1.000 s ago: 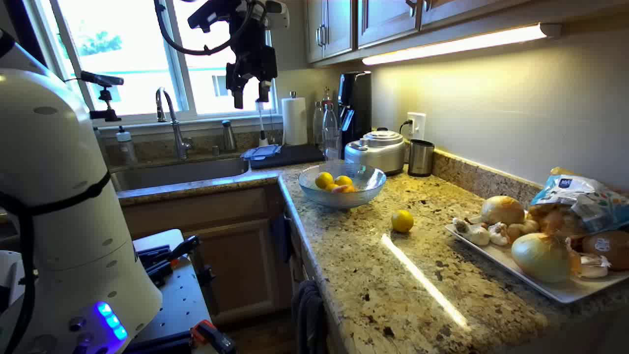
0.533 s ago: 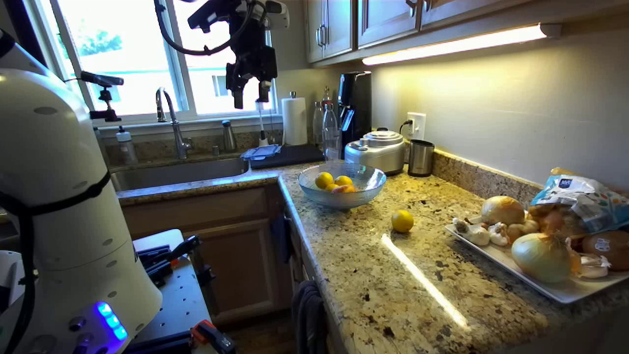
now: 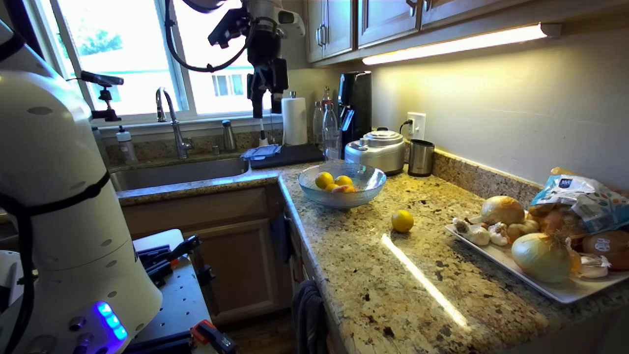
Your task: Put the lemon in the glass bowl, take the lemon out of the glass bowl
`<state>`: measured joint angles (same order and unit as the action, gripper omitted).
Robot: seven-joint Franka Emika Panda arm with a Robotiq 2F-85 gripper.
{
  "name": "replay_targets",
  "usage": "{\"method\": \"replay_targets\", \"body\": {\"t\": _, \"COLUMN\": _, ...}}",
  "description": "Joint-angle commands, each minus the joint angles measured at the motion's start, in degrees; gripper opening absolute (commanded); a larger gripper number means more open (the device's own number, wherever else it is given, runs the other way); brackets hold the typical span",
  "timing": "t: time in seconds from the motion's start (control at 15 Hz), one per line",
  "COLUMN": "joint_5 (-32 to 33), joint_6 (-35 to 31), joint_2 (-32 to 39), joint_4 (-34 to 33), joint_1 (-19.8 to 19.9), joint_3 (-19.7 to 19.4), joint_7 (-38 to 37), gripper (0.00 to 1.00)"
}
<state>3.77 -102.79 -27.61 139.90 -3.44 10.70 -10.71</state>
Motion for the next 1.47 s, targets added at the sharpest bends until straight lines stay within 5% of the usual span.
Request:
{"method": "replay_targets", "body": {"t": 0.0, "joint_5": -0.44, "joint_6": -5.92, "joint_2": 5.06, "joint_4": -0.63, "joint_1": 2.16, "joint_3": -0.66, "joint_7": -9.07, "gripper": 1.00}}
{"method": "replay_targets", "body": {"t": 0.47, "joint_5": 0.16, "joint_6": -14.35, "joint_2": 10.82, "joint_4": -1.50, "joint_1": 5.35, "joint_3": -0.97, "joint_7": -26.66, "gripper": 1.00}}
{"method": "replay_targets", "body": {"t": 1.0, "joint_5": 0.98, "joint_6": -13.04, "joint_2": 10.93, "joint_4": -2.14, "joint_1": 4.07, "joint_3": -1.46, "joint_7": -22.75, "gripper": 1.00}}
{"method": "replay_targets", "body": {"t": 1.4, "joint_5": 1.36, "joint_6": -21.85, "joint_2": 18.44, "joint_4": -4.64, "joint_1": 5.05, "joint_3": -0.61, "joint_7": -44.31, "gripper": 1.00}}
